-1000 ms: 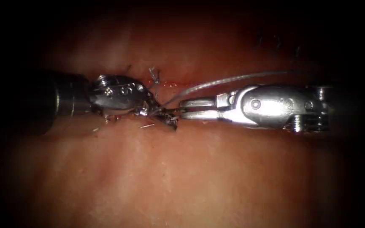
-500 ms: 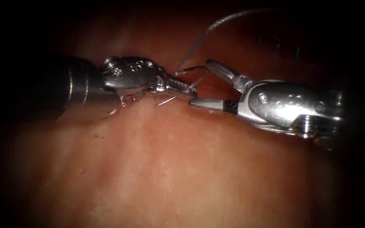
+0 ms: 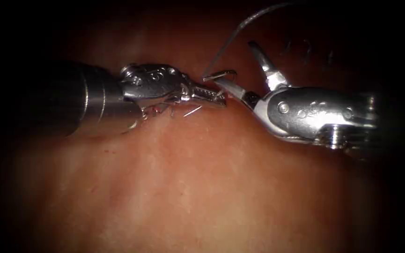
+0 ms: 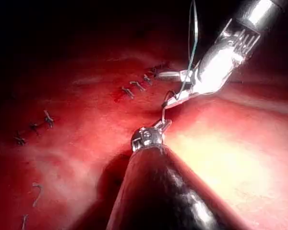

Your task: Wound Closure

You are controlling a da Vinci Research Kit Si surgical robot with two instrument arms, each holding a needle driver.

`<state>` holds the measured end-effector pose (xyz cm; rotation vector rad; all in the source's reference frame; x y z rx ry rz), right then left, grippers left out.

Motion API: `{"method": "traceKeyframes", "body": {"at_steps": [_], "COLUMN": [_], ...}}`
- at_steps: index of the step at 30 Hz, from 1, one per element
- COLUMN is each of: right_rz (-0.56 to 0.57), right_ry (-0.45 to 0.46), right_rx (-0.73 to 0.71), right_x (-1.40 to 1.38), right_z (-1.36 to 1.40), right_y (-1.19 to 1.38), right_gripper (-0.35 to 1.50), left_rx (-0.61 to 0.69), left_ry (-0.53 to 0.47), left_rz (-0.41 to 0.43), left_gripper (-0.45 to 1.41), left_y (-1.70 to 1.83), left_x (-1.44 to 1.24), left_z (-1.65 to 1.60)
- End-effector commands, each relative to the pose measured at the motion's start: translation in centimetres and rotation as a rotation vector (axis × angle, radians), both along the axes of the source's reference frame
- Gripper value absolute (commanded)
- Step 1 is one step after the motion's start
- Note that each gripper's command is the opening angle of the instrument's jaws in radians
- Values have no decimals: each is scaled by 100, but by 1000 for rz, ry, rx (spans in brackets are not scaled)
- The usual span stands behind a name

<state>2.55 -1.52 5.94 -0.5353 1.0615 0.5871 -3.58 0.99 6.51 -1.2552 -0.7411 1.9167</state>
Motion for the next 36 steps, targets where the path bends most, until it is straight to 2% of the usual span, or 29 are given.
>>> {"method": "traceKeyframes", "body": {"at_steps": [1, 3, 4, 7, 8, 14, 17, 18, 19, 20, 22, 24, 28, 31, 33, 36], "right_rz": [-2, -10, -13, -56, -72, -151, -195, -222, -255, -282, -315, -380, -572, -632, -651, -704], "right_ry": [-7, -24, -25, -38, -43, -68, -79, -67, -58, -40, -24, 18, 94, 119, 123, 111], "right_rx": [-14, -20, -20, -2, -8, -11, -33, -31, -40, -37, -29, -24, -4, -12, -17, -73], "right_x": [10, 11, 11, 11, 10, 5, -10, -18, -29, -34, -42, -46, -49, -47, -48, -49], "right_z": [5, 8, 10, 13, 14, 20, 18, 17, 17, 18, 20, 25, 46, 61, 68, 73], "right_y": [2, 1, 1, -1, -2, -7, -2, 3, 10, 14, 19, 25, 27, 25, 26, 32], "right_gripper": [81, 73, 63, -31, -35, -35, -35, -35, -35, -35, -35, -35, -35, -35, -35, -35], "left_rx": [-2, 3, 3, -2, -2, -10, -20, -51, -99, -142, -179, -180, -179, -176, -173, -162], "left_ry": [-3, -2, -2, -2, -2, -5, -5, -10, -13, -15, -12, -10, -11, 8, 34, 78], "left_rz": [1, -1, -1, 1, 1, 6, 9, 23, 39, 54, 61, 59, 65, 81, 112, 183], "left_gripper": [-45, -45, -45, -45, -45, -45, -45, 14, 83, 101, 115, 121, 121, 120, 113, 86], "left_y": [4, 4, 4, 4, 4, 4, 3, 2, 4, 5, 9, 8, 5, -1, -11, -29], "left_x": [-6, -6, -6, -6, -6, -6, -6, -7, -8, -10, -12, -12, -8, -8, -10, -13], "left_z": [5, 5, 5, 5, 5, 2, -1, -3, -5, -6, -7, -7, -10, -12, -11, -6]}}
